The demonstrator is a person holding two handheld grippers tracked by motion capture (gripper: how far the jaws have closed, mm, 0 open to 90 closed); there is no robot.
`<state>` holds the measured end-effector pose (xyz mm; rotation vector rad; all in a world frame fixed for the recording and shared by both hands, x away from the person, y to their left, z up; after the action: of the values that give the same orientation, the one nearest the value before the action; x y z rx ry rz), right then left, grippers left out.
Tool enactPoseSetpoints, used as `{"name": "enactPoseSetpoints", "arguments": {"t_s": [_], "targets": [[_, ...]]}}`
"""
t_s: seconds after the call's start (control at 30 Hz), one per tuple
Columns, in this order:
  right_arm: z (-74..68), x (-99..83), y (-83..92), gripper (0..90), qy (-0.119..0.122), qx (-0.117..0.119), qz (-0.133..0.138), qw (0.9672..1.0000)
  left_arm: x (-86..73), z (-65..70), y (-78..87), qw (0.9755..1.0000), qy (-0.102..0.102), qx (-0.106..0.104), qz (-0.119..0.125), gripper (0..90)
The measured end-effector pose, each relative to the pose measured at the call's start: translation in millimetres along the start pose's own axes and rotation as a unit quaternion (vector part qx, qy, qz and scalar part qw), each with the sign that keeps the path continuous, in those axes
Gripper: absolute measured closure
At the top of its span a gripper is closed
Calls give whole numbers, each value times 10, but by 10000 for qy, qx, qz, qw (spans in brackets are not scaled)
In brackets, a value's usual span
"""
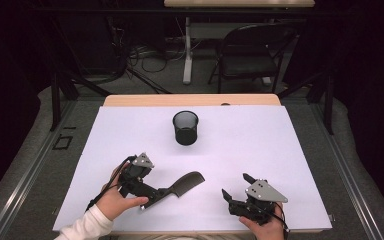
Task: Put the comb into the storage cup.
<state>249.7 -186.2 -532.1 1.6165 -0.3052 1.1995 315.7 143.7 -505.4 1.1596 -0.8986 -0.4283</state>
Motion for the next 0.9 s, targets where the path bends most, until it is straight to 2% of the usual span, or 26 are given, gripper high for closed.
{"name": "enactPoseSetpoints", "arguments": {"t_s": [0.2,0.5,0.63,0.83,0.9], "targets": [[-3,-1,-5,165,1,2,-25,10000,-3,18,-66,9998,-52,48,-207,82],[-6,-2,-19,165,9,3,-3,10000,-1,36,-126,9983,-139,250,-500,139],[-7,-3,-20,165,4,0,-2,10000,-15,51,-141,9972,-155,315,-659,149],[-7,-3,-22,165,-3,4,-4,10000,-38,62,-165,9962,-188,342,-775,172],[-6,-4,-20,165,5,6,-23,10000,-46,69,-183,9953,-270,430,-827,172]]}}
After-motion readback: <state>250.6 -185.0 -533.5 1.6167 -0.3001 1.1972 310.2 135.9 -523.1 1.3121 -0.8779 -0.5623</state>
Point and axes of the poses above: each handheld gripper's, and its own axes: y roughly backward along the jaws, x roughly out of its top, z roughly to its right, the point moved 2 cm from there along -y, roughly forward along the jaws, and after that the axes turned 13 degrees about -z, right-handed, at the moved point
